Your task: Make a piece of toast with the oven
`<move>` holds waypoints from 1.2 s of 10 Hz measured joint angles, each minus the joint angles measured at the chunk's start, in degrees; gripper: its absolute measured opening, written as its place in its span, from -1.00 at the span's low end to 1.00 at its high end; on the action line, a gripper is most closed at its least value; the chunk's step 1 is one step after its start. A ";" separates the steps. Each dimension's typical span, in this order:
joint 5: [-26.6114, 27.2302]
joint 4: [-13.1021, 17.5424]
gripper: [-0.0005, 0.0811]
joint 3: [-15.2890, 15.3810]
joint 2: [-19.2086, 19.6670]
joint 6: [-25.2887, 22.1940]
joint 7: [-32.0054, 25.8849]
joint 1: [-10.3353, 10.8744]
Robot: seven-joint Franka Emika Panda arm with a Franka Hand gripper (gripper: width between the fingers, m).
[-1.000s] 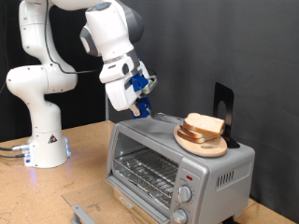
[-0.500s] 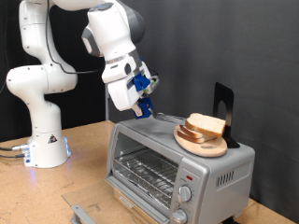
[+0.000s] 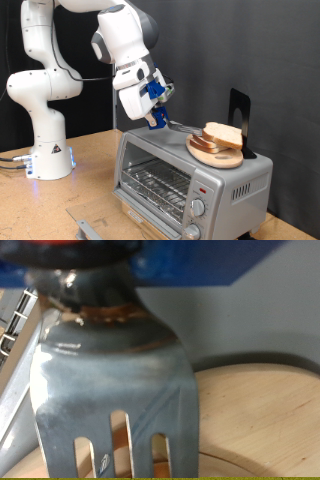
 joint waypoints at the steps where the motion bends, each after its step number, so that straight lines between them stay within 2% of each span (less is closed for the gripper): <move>1: -0.07 0.21 -0.34 0.14 0.44 0.74 -0.02 0.00; 6: -0.11 1.01 -0.34 0.89 1.66 3.75 -0.40 0.01; 9: -0.21 2.01 -0.34 1.36 2.54 3.87 -0.39 0.02; 12: -4.11 2.03 -0.34 1.59 2.85 2.38 1.84 -0.32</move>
